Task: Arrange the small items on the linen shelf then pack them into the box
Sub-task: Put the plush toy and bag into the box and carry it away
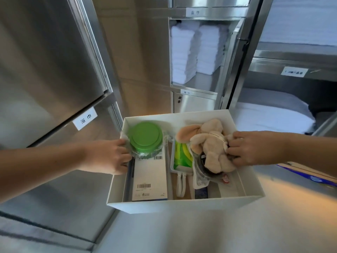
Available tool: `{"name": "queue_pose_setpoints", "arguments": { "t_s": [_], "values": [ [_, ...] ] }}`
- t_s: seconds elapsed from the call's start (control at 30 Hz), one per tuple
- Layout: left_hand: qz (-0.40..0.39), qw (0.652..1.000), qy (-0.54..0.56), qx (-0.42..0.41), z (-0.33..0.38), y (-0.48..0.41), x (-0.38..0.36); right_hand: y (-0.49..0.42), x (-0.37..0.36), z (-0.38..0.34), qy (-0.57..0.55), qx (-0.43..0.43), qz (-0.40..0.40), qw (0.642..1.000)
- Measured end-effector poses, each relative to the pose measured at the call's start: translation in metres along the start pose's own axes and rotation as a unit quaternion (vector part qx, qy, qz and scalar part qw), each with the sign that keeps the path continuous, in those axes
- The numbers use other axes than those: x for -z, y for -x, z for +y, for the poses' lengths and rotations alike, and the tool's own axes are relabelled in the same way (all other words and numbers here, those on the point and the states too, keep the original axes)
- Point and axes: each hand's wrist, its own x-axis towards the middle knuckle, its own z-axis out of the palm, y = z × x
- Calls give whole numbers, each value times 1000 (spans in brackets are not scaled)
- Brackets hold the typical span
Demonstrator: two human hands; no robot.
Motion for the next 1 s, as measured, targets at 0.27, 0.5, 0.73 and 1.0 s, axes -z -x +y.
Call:
{"name": "queue_pose_setpoints", "arguments": {
  "t_s": [0.27, 0.5, 0.73, 1.0],
  "values": [
    [-17, 1000, 18, 14, -56, -20, -45, -3, -61, 70, -3, 26, 14, 1000],
    [-31, 999, 23, 25, -120, -8, -97, -39, -101, 139, 6, 42, 14, 999],
    [-40, 997, 32, 55, -173, 15, -134, -83, -133, 211, 21, 61, 20, 998],
    [-86, 992, 45, 83, -206, 36, -154, -125, -163, 271, 31, 106, 57, 992]
  ]
}}
